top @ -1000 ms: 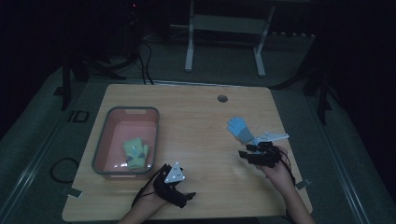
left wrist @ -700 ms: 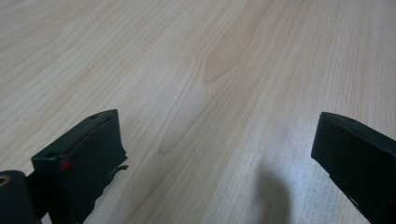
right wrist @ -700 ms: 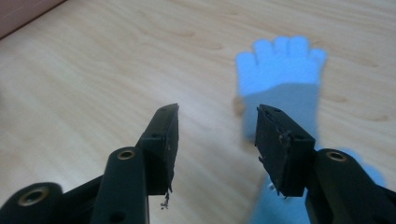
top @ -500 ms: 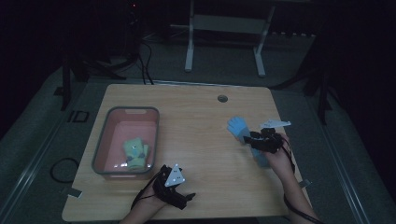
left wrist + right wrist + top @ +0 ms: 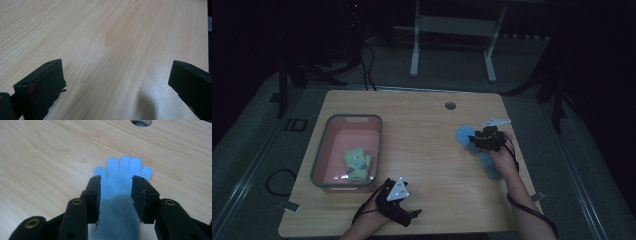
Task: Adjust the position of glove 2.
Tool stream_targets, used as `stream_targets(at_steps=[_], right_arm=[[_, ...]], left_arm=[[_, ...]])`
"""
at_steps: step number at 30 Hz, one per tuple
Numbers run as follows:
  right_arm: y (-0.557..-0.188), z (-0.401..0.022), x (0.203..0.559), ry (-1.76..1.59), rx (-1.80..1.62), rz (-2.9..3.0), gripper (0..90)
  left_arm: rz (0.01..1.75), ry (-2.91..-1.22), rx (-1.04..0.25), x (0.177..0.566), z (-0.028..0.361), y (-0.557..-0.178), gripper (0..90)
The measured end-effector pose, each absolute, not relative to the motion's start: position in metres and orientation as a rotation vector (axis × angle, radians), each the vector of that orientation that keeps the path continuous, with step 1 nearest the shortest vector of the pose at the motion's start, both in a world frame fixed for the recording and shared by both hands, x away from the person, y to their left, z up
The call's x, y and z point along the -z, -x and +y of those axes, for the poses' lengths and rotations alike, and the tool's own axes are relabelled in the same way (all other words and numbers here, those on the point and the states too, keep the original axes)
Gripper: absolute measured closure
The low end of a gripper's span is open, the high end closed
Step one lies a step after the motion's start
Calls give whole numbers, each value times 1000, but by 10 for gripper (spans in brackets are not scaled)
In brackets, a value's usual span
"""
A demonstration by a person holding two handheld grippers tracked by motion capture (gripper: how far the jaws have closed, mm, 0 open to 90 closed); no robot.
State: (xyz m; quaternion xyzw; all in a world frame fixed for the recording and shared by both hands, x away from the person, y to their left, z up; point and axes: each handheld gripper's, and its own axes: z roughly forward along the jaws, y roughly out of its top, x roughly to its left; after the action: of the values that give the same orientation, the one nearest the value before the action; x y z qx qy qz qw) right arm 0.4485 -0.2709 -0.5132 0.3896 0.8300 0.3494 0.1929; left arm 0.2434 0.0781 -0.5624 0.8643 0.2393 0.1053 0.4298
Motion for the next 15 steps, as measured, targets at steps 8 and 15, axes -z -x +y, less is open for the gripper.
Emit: stream_targets(at_steps=[8,15], right_arm=[[-469,-266,528,-1119,-925,2382,605],[-472,-264,543,-1136,-866,2414,670]], left_arm=[[586,-2153,-261,560,83,-242,7],[592,-2128,-270,560,84,-242,7]])
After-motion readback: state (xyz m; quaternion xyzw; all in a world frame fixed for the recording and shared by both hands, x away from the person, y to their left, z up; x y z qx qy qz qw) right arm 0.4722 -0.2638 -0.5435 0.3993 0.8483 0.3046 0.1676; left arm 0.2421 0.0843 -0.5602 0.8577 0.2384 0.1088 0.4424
